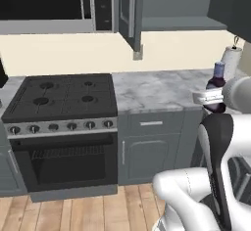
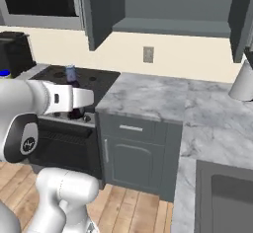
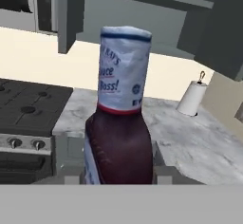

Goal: Take 2 condiments from the cabinet and move them on the counter near the stove.Make sure the condiments are lined up with each other, next to each other.

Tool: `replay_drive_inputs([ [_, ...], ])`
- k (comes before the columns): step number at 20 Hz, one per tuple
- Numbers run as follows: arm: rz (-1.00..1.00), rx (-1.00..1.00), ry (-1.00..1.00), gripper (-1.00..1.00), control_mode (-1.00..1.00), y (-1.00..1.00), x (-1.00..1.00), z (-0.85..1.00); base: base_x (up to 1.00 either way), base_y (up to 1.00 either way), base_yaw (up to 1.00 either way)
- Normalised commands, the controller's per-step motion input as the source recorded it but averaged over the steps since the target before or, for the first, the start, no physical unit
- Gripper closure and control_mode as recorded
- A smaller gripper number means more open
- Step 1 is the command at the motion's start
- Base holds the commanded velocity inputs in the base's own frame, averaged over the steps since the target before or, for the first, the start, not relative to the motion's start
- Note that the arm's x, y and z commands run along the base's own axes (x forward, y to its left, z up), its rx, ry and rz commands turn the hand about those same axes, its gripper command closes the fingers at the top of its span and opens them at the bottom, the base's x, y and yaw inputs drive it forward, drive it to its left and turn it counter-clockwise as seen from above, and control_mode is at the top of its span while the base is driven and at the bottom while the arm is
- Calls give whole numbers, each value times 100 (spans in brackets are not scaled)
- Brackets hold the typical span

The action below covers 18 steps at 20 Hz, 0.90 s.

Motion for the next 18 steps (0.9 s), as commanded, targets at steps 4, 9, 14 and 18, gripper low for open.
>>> replay_drive_inputs([
  [4,0,0,0,100,100,0,0,0,0,90,31],
  [9,0,0,0,100,100,0,0,0,20,98,23],
  [14,0,0,0,100,100,0,0,0,67,97,22],
  [18,0,0,0,100,100,0,0,0,95,71,17],
])
